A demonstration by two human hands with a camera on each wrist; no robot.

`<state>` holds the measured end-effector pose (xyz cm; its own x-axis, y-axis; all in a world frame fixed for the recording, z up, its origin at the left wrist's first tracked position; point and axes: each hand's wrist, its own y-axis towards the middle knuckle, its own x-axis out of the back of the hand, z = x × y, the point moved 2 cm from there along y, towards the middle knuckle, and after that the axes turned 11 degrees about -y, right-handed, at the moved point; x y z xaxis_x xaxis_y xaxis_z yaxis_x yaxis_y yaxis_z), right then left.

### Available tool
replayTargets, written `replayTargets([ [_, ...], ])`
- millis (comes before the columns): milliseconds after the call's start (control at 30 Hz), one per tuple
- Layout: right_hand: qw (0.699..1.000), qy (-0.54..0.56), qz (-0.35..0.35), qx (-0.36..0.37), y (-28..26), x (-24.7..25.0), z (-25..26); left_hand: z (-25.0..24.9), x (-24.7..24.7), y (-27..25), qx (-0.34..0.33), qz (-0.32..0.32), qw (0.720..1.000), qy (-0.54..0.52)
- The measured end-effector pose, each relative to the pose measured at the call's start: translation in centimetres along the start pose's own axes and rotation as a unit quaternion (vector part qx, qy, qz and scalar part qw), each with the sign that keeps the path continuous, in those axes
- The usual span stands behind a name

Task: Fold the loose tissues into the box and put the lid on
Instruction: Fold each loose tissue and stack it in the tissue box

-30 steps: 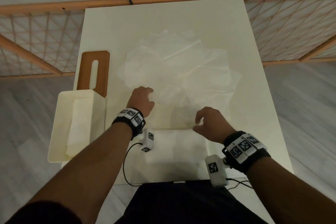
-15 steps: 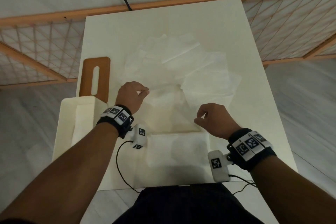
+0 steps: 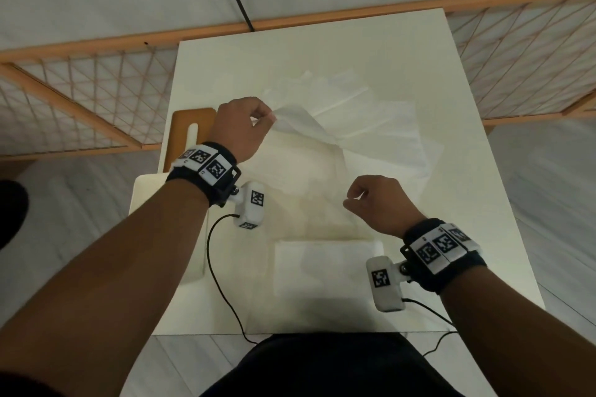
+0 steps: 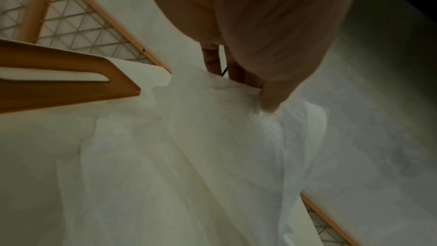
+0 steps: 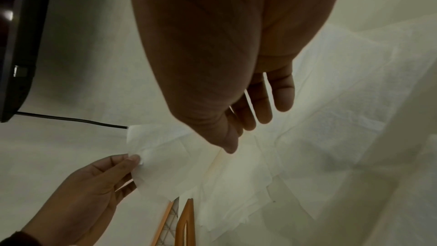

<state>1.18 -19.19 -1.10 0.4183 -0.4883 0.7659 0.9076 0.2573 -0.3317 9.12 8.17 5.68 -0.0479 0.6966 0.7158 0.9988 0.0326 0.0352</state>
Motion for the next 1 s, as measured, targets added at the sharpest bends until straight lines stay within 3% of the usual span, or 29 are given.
replayTargets([
  [133, 1.0, 0.005, 0.012, -0.003, -0.2, -0.7, 0.0, 0.1, 0.1, 0.1, 0.069, 0.03, 0.997, 0.009],
  [333, 0.999, 0.009, 0.031, -0.02, -0.7, -1.0, -0.2, 0.0, 0.6, 0.2, 0.144, 0.061, 0.981, -0.116],
  [567, 0.999, 0.022, 0.031, -0.026, -0.4, -0.4, 0.3, -1.6, 1.9, 0.6, 0.11, 0.033, 0.991, -0.074],
  [667, 0.998, 0.04, 0.031, -0.024, -0.2, -0.2, 0.8, -2.9, 3.1, 0.5, 0.091, 0.009, 0.99, -0.11],
  [800, 0.988, 0.149, 0.017, -0.033, -0.1, 0.7, 1.8, -4.7, 5.3, -0.3, 0.094, 0.009, 0.971, -0.221],
  [867, 0.96, 0.275, 0.019, -0.039, 0.2, 1.4, 2.8, -5.5, 6.1, -1.0, 0.1, 0.008, 0.955, -0.28],
  [1000, 0.846, 0.524, 0.064, -0.07, 1.1, 2.2, 5.4, -6.1, 6.7, -2.6, 0.12, 0.006, 0.895, -0.43],
])
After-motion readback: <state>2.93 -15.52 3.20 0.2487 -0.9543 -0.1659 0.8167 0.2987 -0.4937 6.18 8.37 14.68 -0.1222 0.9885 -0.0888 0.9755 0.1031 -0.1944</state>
